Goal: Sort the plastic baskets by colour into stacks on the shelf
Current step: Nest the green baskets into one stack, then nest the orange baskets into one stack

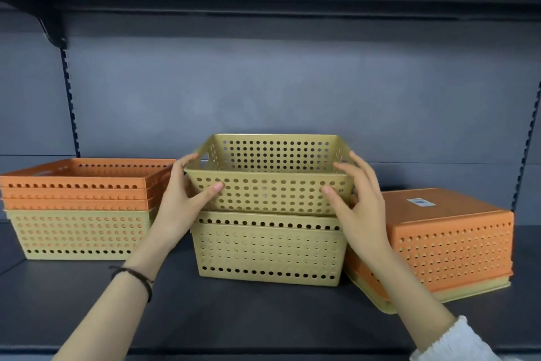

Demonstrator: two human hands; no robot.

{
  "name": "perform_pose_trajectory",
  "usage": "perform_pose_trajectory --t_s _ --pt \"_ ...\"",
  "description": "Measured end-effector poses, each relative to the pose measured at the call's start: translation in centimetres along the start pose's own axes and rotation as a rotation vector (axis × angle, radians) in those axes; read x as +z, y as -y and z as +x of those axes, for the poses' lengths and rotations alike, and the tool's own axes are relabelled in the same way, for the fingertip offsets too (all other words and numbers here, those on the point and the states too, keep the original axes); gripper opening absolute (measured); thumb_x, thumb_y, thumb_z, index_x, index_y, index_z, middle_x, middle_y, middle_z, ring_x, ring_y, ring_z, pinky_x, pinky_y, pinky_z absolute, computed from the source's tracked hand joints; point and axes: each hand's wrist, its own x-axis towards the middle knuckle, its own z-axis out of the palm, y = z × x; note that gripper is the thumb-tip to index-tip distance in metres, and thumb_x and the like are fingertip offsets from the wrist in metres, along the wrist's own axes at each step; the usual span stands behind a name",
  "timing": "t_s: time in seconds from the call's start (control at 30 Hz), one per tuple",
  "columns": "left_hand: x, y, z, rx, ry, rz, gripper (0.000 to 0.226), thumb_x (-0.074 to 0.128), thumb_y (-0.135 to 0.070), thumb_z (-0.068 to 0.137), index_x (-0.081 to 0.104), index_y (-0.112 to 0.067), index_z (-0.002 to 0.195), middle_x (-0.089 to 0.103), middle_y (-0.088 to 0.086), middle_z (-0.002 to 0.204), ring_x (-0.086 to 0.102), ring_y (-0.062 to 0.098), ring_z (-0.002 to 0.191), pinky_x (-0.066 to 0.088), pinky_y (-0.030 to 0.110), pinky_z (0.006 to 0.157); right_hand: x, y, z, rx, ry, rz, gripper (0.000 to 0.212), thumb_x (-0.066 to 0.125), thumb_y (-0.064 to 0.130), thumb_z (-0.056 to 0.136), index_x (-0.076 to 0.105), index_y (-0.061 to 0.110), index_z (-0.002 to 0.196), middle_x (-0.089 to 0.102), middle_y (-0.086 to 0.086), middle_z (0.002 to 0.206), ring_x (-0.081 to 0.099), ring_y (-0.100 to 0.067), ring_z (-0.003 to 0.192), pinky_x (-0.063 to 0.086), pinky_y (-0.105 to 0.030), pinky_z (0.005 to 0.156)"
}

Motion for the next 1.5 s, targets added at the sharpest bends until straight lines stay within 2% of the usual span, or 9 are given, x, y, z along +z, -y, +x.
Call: perform_pose_trajectory --t_s 0.1,0.33,0.5,0.6,0.8,0.93,1.1,1.27,1.5 --pt "-0.1 0.6 -1.2 0.038 -0.038 0.026 0.054 0.07 -0.035 0.082 0.044 -0.048 0.128 0.065 -0.01 0.113 0.062 0.0 0.083 0.049 0.027 0.083 -0.2 -0.2 -1.8 -0.007 0.008 -0.009 0.04 0.072 0.022 0.083 0.06 0.026 0.121 0.038 0.009 0.148 0.035 -0.001 0.136 0.028 -0.01 0.107" --pt "0.5 0.2 -3.5 0.099 -0.164 0.009 0.05 0.061 -0.004 0.09 0.048 -0.034 0.127 0.06 -0.019 0.116 0.063 -0.015 0.083 0.046 0.004 0.068 -0.6 -0.2 -3.5 -0.025 0.001 0.013 0.042 0.072 0.014 0.083 0.061 0.022 0.122 0.039 0.004 0.148 0.03 0.007 0.136 0.022 -0.007 0.108" --pt "0.1 -0.4 -3.5 0.097 -0.322 -0.018 0.045 0.071 -0.01 0.082 0.06 -0.02 0.125 0.062 -0.014 0.074 0.059 -0.01 0.059 0.044 0.006 0.06 -1.1 0.9 -3.1 -0.022 -0.025 0.077 0.047 0.072 0.016 0.083 0.057 0.023 0.127 0.042 0.006 0.148 0.035 0.0 0.136 0.029 -0.017 0.11" --pt "0.1 -0.3 -3.5 0.111 -0.433 -0.046 0.037 0.076 -0.038 0.075 0.065 -0.04 0.11 0.046 -0.017 0.051 0.04 0.008 0.052 0.035 0.019 0.055 -1.0 1.4 -2.8 -0.031 -0.036 0.092 0.05 0.07 0.016 0.084 0.055 0.021 0.131 0.042 0.007 0.147 0.035 0.001 0.135 0.03 -0.017 0.109" --pt "0.3 1.3 -3.9 0.033 -0.354 0.162 0.048 0.066 -0.053 0.08 0.061 -0.033 0.123 0.07 0.012 0.103 0.06 0.035 0.095 0.047 0.037 0.079 -0.4 -0.3 -3.8 -0.007 0.054 0.02 0.049 0.058 0.027 0.093 0.045 0.023 0.14 0.036 0.01 0.151 0.029 0.005 0.138 0.023 -0.009 0.107" --pt "-0.3 3.2 -4.2 -0.012 -0.253 0.207 0.049 0.067 -0.054 0.078 0.062 -0.035 0.124 0.066 0.002 0.122 0.058 0.022 0.114 0.046 0.038 0.099 -0.2 -1.6 -4.8 0.008 0.193 -0.046 0.047 0.044 0.035 0.098 0.036 0.028 0.145 0.024 0.014 0.157 0.018 0.002 0.144 0.019 -0.029 0.116" --pt "-0.1 3.5 -4.5 -0.052 -0.211 0.188 0.06 0.06 -0.059 0.075 0.054 -0.038 0.131 0.059 -0.001 0.134 0.05 0.02 0.127 0.039 0.044 0.108 -1.6 -1.0 -4.8 0.028 0.245 -0.064 0.044 0.046 0.031 0.098 0.043 0.027 0.142 0.024 0.015 0.157 0.017 0.003 0.144 0.016 -0.021 0.115" --pt "2.3 1.2 -5.3 0.339 -0.292 0.703 0.059 0.056 -0.054 0.079 0.061 -0.018 0.125 0.054 0.005 0.139 0.037 0.028 0.138 0.022 0.043 0.112 -6.1 -2.2 -4.1 -0.225 0.159 -0.318 0.034 0.055 0.026 0.093 0.062 0.015 0.124 0.057 0.003 0.136 0.037 -0.016 0.139 0.03 -0.034 0.113" --pt "10.4 -0.8 -5.1 0.588 0.068 0.948 0.049 0.054 -0.054 0.088 0.063 -0.024 0.125 0.063 -0.002 0.13 0.052 0.022 0.126 0.028 0.048 0.107 -10.3 -6.5 -3.7 -0.065 0.263 -0.667 0.067 0.038 0.075 0.081 0.06 0.028 0.124 0.061 0.008 0.129 0.048 -0.019 0.128 0.018 -0.052 0.114"
